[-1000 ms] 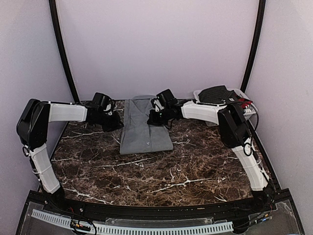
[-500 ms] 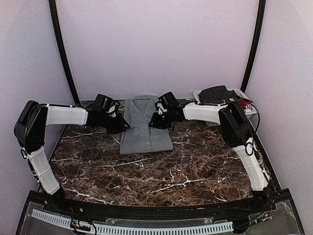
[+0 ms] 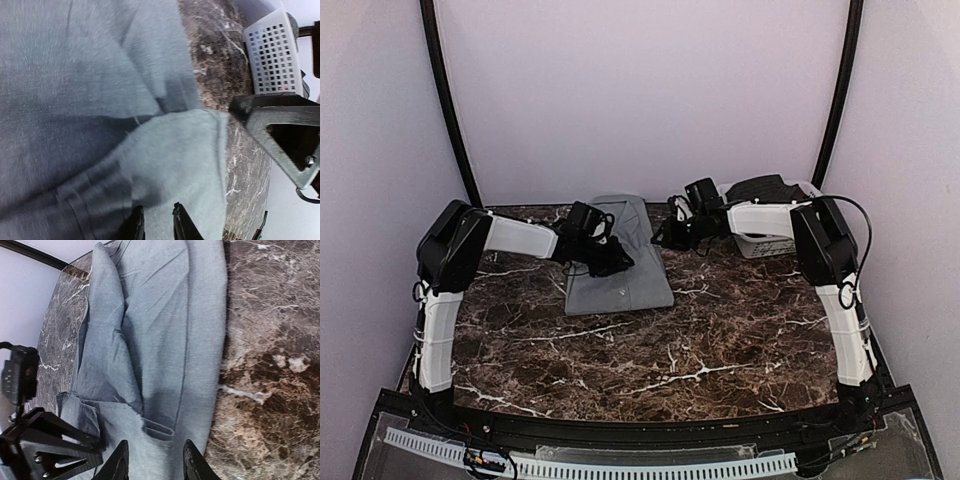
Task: Fold and stack the long sleeve shirts
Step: Adjust the 2/3-rectangle-folded shirt at the center of the board, then move the 2/3-rectangle-folded shirt to the center of the board.
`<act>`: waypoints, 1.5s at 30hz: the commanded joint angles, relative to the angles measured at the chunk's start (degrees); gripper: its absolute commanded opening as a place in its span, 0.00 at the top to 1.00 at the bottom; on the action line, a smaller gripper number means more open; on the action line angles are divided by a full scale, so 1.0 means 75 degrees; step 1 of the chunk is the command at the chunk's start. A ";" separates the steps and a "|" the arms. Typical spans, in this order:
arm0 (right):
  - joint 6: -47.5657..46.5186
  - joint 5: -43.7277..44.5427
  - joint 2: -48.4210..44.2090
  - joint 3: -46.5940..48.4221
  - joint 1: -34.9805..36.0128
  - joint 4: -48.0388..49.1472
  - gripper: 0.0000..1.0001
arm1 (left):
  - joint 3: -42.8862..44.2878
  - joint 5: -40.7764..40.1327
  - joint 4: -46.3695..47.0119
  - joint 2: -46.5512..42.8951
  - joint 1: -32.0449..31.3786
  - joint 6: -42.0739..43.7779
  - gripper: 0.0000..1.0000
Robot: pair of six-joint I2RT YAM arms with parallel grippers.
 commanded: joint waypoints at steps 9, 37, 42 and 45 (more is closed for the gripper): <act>-0.0366 0.0210 -0.0238 -0.0336 -0.0346 -0.0242 0.67 | 0.1125 0.0797 -0.0280 0.0845 0.0042 -0.0149 0.78; 0.1994 -0.1362 0.0727 -0.1083 0.0158 0.2921 0.78 | -0.0767 0.1371 -0.0057 -0.0774 -0.0027 0.0933 0.72; 0.2450 -0.1148 0.0316 -0.2116 0.0158 0.3516 0.79 | -0.1231 0.1288 -0.0089 -0.0684 -0.0030 0.0946 0.71; 0.2568 -0.1025 -0.0024 -0.2825 0.0174 0.3687 0.79 | -0.1619 0.1335 -0.0142 -0.0733 -0.0042 0.0868 0.72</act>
